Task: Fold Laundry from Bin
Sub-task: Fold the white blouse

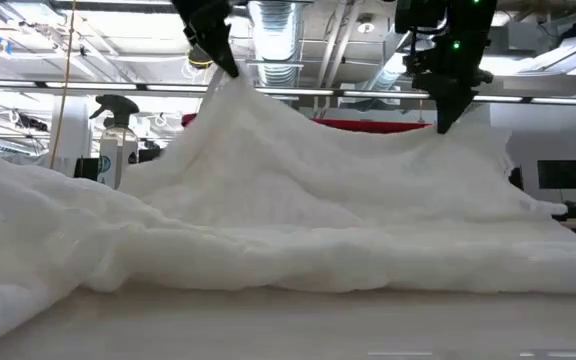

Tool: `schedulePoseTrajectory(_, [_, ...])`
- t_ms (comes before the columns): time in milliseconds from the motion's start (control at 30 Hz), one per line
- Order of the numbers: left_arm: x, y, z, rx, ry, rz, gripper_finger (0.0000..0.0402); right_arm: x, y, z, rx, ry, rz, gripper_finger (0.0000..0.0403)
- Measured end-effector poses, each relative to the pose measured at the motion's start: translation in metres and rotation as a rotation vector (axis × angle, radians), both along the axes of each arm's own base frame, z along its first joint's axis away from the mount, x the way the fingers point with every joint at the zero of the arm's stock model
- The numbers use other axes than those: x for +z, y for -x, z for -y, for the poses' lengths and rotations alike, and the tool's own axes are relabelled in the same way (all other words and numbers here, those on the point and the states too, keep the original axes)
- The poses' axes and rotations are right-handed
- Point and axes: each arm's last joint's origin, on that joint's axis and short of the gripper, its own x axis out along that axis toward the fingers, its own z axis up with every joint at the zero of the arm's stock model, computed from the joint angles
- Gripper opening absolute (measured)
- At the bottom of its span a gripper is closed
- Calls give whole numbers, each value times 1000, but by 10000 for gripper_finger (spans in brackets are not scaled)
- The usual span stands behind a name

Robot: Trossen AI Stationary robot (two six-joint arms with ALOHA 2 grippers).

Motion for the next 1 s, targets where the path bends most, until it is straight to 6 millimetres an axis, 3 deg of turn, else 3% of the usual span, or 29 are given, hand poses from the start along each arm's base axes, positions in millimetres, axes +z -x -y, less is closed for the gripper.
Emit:
schedulePoseTrajectory(133, [-22, 5, -12, 29, 54, -60, 0, 0, 4, 10, -153, 54, 28, 20])
schedulePoseTrajectory(233, [-37, 11, -16, 89, 53, -133, 0, -2, 3, 13, -152, 56, 16, 20])
schedulePoseTrajectory(400, [-35, 15, -15, 142, 30, -172, 0, 8, -3, 5, -113, 108, 31, 20])
schedulePoseTrajectory(600, [6, 24, -7, 186, -15, -81, 0, 41, -2, 0, -76, 176, 29, 19])
schedulePoseTrajectory(867, [93, 50, 19, 155, -55, 76, 0, 126, 12, -23, -36, 260, 210, 19])
schedulePoseTrajectory(1000, [134, 72, 41, 97, -40, 184, 0, 162, 25, -45, 127, 241, 270, 19])
